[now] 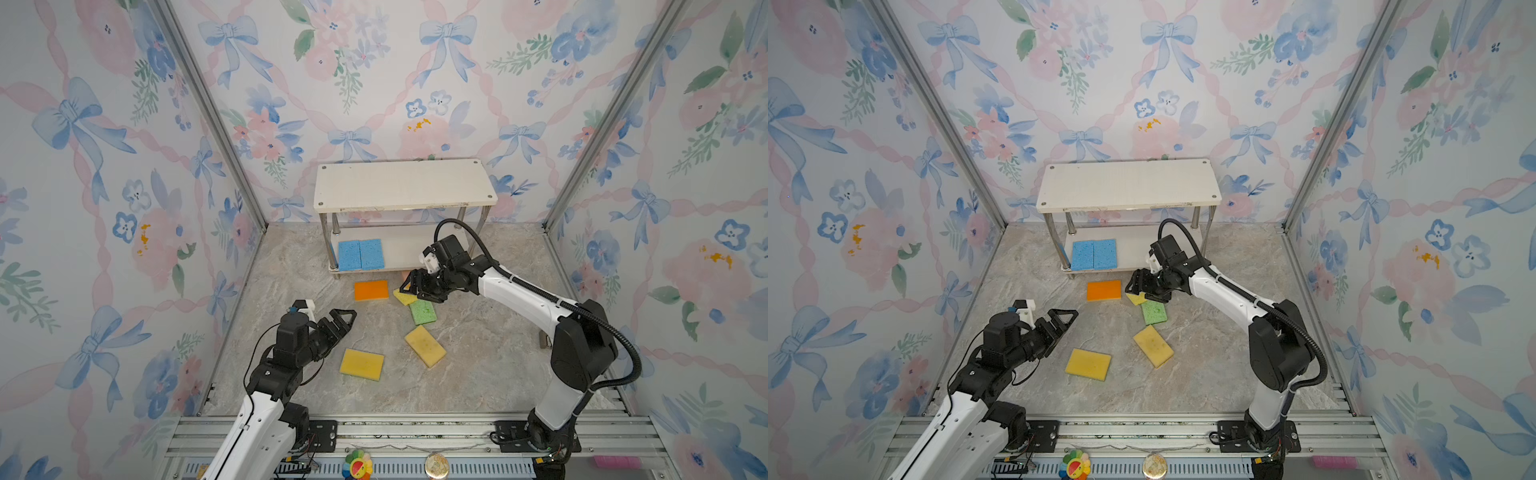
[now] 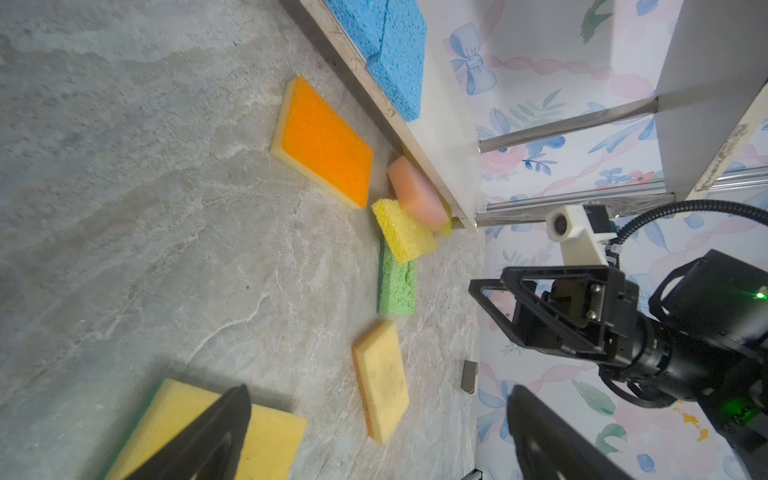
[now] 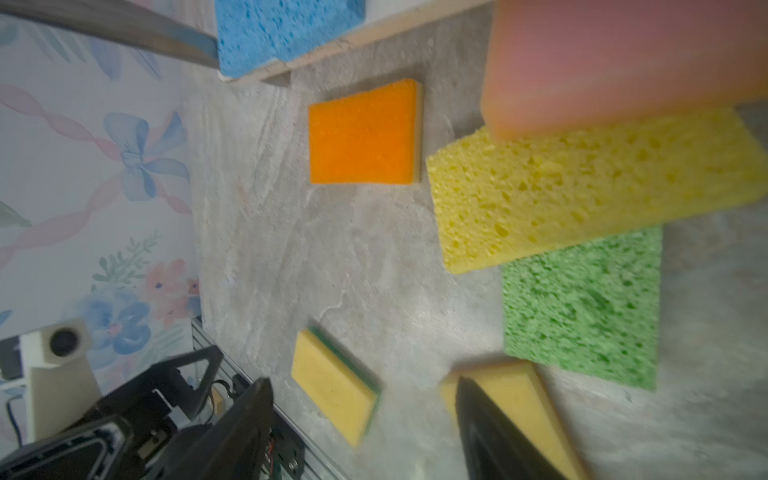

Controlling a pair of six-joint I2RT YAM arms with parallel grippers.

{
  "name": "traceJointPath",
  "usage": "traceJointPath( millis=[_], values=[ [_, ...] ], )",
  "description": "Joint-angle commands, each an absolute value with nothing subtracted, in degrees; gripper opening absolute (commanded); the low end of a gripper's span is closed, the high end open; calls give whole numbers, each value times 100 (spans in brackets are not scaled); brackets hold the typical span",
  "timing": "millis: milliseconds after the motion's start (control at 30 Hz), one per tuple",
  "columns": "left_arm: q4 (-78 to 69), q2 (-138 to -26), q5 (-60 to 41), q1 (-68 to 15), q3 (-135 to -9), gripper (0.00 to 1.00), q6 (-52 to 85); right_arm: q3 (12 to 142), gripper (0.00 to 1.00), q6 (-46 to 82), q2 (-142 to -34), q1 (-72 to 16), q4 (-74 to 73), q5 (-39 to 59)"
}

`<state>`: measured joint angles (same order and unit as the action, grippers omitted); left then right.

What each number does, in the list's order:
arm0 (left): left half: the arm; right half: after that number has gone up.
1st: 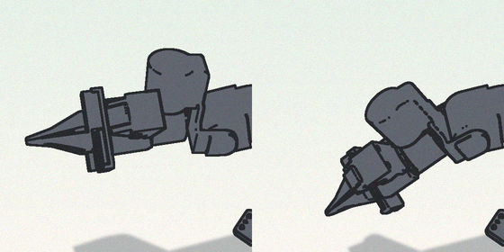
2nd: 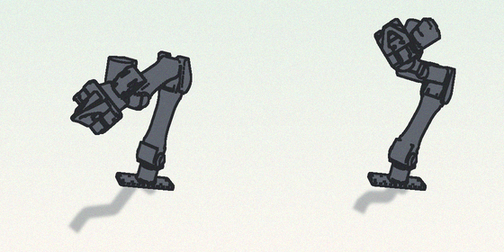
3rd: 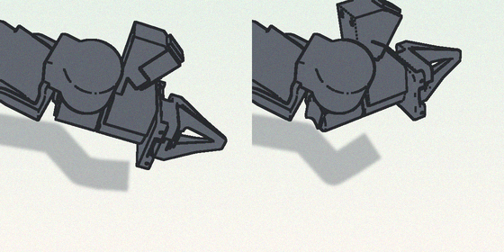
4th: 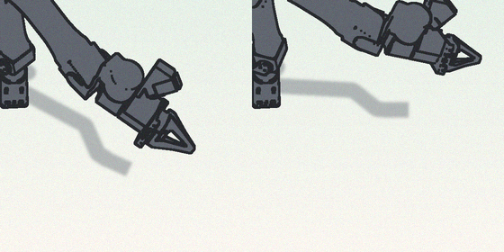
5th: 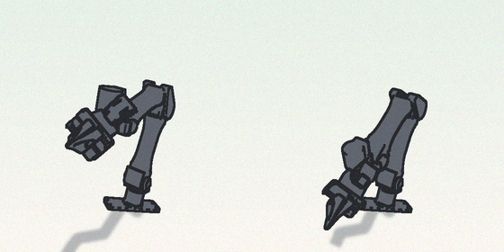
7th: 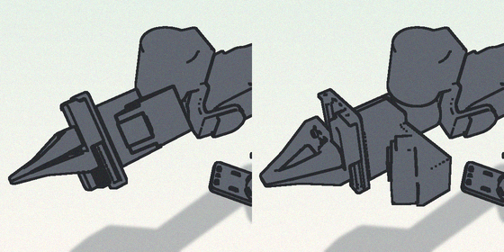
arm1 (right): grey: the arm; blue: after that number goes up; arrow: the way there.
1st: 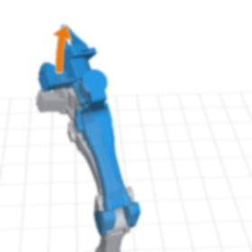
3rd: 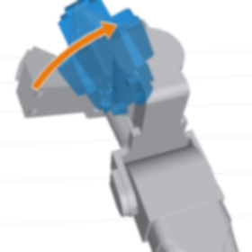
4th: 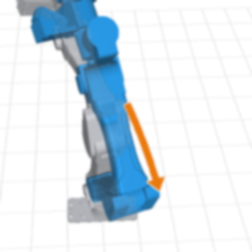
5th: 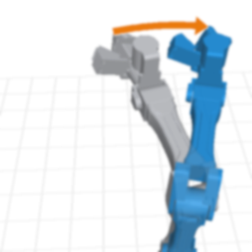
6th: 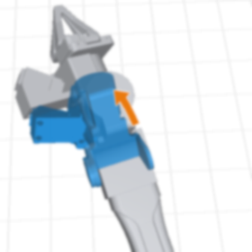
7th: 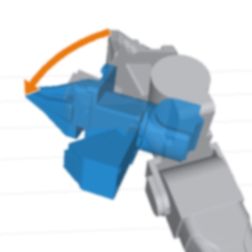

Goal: Place and organize the cleaning sponges onto the shelf
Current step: 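Open the right gripper and withdraw it from the shelf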

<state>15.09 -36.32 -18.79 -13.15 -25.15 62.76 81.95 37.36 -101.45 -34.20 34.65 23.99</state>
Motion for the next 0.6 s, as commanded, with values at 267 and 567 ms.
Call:
traceJointPath(
  millis=[267,567],
  values=[
    [1538,-4262,-2355,-1446,-2951,98,5982,7196,73,2611,-8923,-3366,5445,2213],
    [1525,-4830,-2471,-1876,-3017,98,5714,6037,75,3163,-7884,-3620,4999,1764]
  ],
)
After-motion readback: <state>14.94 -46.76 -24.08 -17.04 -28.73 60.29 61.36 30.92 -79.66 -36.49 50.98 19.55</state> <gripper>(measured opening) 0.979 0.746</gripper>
